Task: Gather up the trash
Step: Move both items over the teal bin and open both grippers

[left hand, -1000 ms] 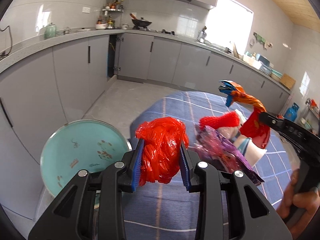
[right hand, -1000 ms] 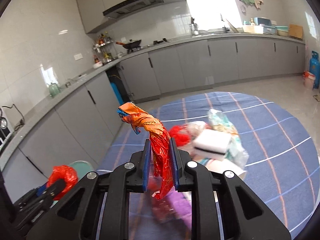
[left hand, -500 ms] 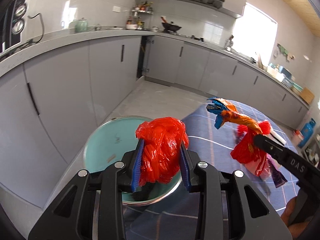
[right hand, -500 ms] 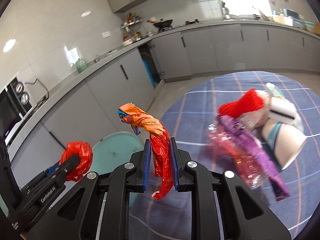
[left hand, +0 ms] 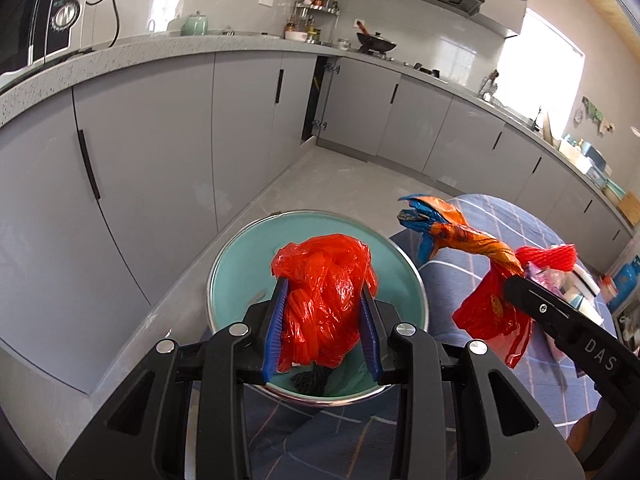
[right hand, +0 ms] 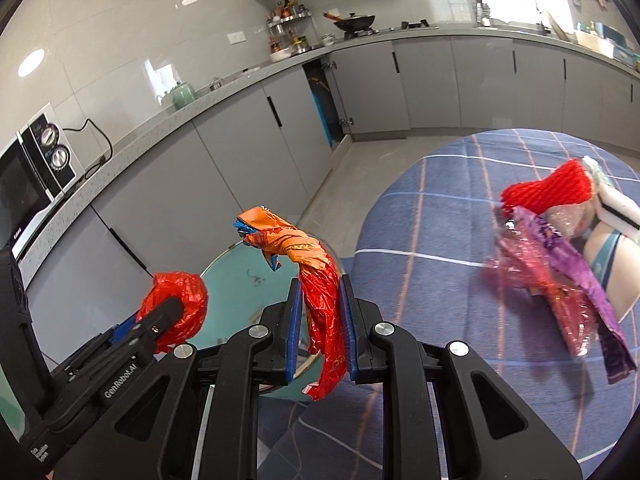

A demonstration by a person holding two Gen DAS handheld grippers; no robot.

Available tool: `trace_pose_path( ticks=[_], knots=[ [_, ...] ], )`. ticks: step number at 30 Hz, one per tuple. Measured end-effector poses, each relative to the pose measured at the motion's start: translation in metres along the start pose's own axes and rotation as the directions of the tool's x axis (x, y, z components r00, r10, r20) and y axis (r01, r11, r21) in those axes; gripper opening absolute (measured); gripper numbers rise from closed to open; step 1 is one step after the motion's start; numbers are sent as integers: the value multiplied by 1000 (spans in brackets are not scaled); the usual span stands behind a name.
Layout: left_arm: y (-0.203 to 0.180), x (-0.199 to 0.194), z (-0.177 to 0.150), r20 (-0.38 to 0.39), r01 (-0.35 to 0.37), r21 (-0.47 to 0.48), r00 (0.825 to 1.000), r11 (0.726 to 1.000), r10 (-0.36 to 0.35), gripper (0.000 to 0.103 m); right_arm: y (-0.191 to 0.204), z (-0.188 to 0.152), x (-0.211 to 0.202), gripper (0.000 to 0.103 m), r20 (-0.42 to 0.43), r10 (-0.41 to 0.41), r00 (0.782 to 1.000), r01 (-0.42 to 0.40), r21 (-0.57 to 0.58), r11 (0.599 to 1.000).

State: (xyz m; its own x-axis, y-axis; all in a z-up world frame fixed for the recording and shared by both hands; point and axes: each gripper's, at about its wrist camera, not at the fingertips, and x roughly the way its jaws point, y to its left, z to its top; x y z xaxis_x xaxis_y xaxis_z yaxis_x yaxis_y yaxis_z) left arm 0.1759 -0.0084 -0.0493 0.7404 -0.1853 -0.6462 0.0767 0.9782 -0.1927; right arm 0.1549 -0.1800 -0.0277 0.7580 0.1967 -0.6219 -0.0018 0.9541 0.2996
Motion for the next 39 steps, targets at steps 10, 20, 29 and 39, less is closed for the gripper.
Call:
trace_pose_path(
  ticks=[10, 20, 29, 39],
  knots=[
    [12, 22, -2, -40, -25, -14, 999, 1000, 24, 33, 14, -3, 31, 19, -57, -8, 998, 8, -8, 1000],
    [23, 42, -5, -73, -32, -36, 997, 999, 29, 33, 11, -4, 60, 19, -110, -40, 993, 42, 10, 999],
    [26, 57, -4, -91, -40, -41, 995, 998, 36, 33, 21, 3, 83, 19, -132, -25, 991, 26, 6, 1000],
    [32, 70, -7, -119, -62, -51, 991, 997, 56, 33, 18, -3, 114, 21, -178, -15, 984, 15, -4, 1000]
  ],
)
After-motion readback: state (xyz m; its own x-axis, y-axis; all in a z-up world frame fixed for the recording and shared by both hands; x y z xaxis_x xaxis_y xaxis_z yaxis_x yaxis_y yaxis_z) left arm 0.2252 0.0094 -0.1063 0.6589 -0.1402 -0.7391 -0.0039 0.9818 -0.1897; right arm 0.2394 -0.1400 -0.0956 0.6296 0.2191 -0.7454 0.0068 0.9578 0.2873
